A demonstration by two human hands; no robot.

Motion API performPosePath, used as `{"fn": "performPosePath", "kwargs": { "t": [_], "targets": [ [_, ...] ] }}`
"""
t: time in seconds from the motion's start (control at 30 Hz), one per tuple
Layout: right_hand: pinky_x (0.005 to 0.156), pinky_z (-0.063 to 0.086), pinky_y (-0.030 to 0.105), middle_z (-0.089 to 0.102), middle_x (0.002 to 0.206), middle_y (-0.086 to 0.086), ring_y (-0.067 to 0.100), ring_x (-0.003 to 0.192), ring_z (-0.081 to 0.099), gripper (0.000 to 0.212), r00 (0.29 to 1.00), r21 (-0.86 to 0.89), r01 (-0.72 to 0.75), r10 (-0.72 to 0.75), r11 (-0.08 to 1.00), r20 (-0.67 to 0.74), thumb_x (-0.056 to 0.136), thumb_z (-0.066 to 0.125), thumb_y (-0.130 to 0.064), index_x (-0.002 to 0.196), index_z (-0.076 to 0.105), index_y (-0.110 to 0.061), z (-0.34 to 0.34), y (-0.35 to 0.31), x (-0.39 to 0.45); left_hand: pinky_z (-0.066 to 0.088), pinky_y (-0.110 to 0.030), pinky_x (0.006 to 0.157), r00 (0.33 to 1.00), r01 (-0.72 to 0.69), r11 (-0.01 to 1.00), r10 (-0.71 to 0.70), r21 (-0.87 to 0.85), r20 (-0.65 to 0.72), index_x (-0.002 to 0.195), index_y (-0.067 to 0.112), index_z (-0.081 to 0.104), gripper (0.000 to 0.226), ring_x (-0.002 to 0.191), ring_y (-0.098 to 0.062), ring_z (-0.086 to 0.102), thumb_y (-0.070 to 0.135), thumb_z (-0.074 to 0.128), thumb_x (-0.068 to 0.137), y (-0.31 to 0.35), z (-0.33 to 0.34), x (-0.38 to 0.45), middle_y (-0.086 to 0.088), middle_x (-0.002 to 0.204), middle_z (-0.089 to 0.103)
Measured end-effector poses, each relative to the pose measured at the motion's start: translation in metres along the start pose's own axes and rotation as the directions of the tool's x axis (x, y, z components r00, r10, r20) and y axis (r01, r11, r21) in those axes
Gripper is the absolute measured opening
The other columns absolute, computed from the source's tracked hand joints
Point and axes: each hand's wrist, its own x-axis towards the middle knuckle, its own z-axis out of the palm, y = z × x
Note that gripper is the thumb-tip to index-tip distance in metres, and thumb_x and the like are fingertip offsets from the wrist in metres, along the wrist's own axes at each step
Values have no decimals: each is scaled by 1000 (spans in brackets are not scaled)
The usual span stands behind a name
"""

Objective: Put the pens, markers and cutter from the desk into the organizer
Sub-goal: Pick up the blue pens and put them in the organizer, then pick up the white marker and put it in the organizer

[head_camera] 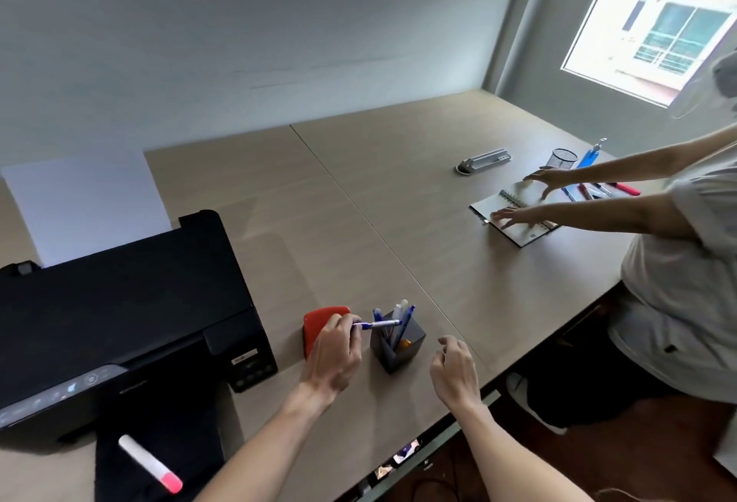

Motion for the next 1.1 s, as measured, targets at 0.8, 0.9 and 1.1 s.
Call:
{"fn": "performPosePath", "kwargs": {
  "t": [0.8, 0.9, 1.1],
  "targets": [
    [70, 52, 40, 69, 86, 6, 24, 80, 64, 10, 838, -25, 366, -318, 930, 443, 85, 48, -21, 86, 56, -15, 79, -42, -53, 49, -33, 68, 994, 101, 995, -101, 2, 41, 96, 19, 61, 16, 75, -19, 62, 22, 45, 94, -55, -28, -64, -4, 84, 68],
    [74, 52, 40, 69, 88, 5, 25, 86, 63, 14, 751, 16, 470, -409, 883, 519, 84, 47, -21, 93, 58, -18, 105, -73, -72, 50, -32, 72, 977, 209, 978, -207, 25, -57, 98, 19, 61, 21, 77, -13, 62, 23, 40, 97, -88, -68, -106, 3, 83, 66],
    [71, 52, 43, 68, 82, 4, 26, 80, 62, 10, 574, 86, 639, -549, 764, 607, 87, 48, -24, 91, 56, -19, 154, -135, -115, 49, -26, 68, 840, 456, 890, -418, 33, -346, 97, 18, 60, 18, 72, -9, 58, 19, 42, 99, -136, -148, -199, 7, 78, 61]
  ]
}}
